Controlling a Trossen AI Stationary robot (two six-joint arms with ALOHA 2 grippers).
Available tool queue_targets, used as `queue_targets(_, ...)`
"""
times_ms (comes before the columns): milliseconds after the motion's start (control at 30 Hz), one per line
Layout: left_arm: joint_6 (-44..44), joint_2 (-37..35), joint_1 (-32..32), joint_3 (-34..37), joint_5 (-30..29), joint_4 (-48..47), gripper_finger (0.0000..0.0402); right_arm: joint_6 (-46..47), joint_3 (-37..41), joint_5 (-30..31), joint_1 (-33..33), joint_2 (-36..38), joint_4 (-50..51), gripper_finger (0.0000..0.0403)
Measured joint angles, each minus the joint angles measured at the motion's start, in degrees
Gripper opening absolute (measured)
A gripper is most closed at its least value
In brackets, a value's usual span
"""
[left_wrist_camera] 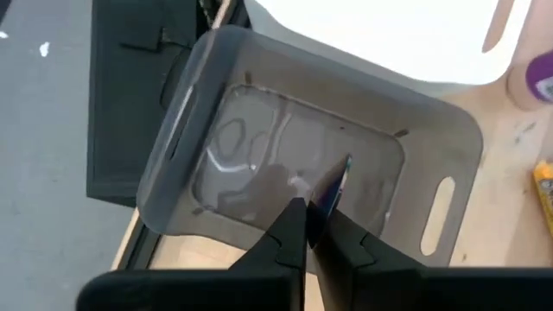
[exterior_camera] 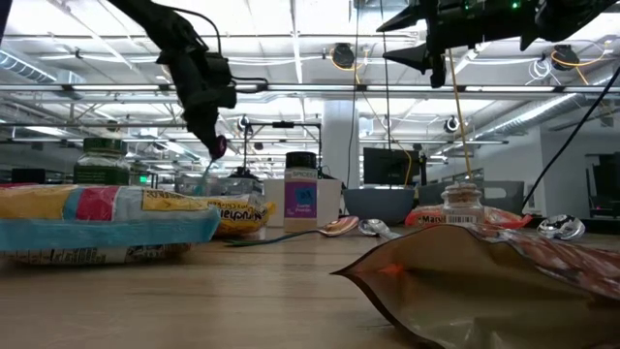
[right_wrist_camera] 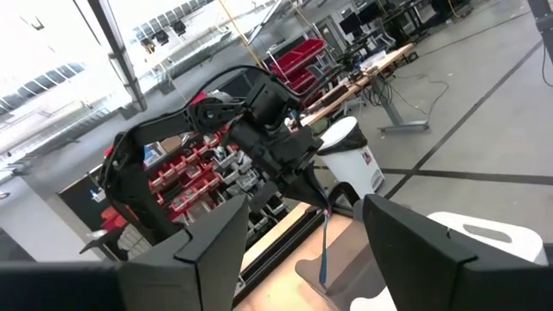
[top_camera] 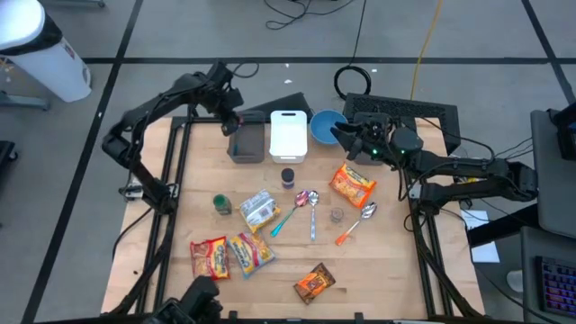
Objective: Pick & Place Food Item
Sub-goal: Put the left blue spoon into the left black bin
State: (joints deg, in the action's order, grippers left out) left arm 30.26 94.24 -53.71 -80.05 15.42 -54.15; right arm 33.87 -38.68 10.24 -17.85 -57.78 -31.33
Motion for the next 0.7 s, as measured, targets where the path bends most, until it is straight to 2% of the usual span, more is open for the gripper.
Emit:
queue_targets(133,1.3,3.4,1.0,-4.7,-0.8,-3.2,0.0007,1.0,0.0,0.0,0.0,0.0,0.0,0.0224)
queue_targets(333,3.6,11.1,1.4,-16.3,-0.5,-10.6,0.0007,1.7,0.0,0.0,0.0,0.0,0.4,0.0224)
queue_targets(467,3.6,15.0,0.4,-22.0,2.3,-14.4,0.0011,2.3,0.0,-0.1,0.3,0.0,0.9,0.0224)
queue_targets(567,3.7,17.9,-0.4,-25.1,4.3,-18.1,0.0009,2.1,0.0,-0.1,0.9,0.0,1.7,0.0224)
queue_targets(700,3.5,21.0,-1.0,-27.0,2.5,-20.8,0.0009,1.5,0.0,0.0,1.5,0.0,2.7,0.0224)
